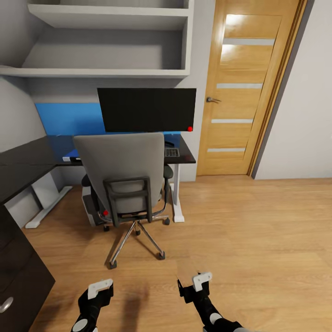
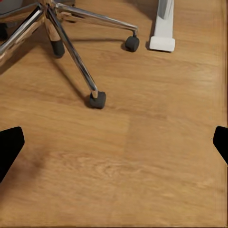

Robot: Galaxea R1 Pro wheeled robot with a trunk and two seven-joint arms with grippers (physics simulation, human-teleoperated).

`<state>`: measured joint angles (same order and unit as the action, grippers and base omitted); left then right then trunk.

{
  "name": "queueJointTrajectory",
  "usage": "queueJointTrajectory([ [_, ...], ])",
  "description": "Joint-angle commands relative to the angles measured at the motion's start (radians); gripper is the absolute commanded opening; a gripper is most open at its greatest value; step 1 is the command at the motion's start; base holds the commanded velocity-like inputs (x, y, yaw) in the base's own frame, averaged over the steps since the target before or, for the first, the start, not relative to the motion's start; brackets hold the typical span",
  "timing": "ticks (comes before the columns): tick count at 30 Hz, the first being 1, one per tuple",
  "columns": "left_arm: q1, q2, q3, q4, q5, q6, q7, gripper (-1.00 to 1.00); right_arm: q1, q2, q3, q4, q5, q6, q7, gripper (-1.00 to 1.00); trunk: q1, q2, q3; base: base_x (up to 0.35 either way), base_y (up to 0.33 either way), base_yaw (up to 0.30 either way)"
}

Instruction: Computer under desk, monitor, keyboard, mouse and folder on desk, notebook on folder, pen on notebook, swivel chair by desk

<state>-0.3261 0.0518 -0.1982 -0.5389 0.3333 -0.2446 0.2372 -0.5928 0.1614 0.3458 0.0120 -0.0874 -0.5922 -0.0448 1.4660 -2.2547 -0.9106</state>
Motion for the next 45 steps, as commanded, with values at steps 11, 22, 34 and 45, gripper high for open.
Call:
queueJointTrajectory([
  [11, -0.001, 0.0, -0.009, 0.089, 0.078, -0.004, 0.006, 1.0, 0.047, -0.029, 0.01, 0.009, -0.077, -0.01, 0.0, 1.0, -0.042, 0.077, 0.034, 0.0, 0.0, 0.0],
  [22, -0.001, -0.001, -0.009, 0.153, 0.087, -0.003, 0.008, 1.0, 0.054, -0.035, 0.011, 0.01, -0.101, -0.009, 0.002, 1.0, -0.085, 0.154, 0.068, 0.0, 0.0, 0.0],
  [34, -0.001, -0.045, -0.01, 0.254, 0.087, -0.004, 0.003, 1.0, 0.055, -0.032, 0.011, 0.011, -0.103, -0.006, 0.001, 1.0, -0.131, 0.238, 0.106, 0.0, 0.0, 0.0],
  [45, -0.001, -0.052, -0.01, 0.302, 0.086, -0.007, -0.017, 1.0, 0.055, -0.033, 0.01, 0.011, -0.106, -0.007, -0.001, 1.0, -0.173, 0.315, 0.14, 0.0, 0.0, 0.0],
])
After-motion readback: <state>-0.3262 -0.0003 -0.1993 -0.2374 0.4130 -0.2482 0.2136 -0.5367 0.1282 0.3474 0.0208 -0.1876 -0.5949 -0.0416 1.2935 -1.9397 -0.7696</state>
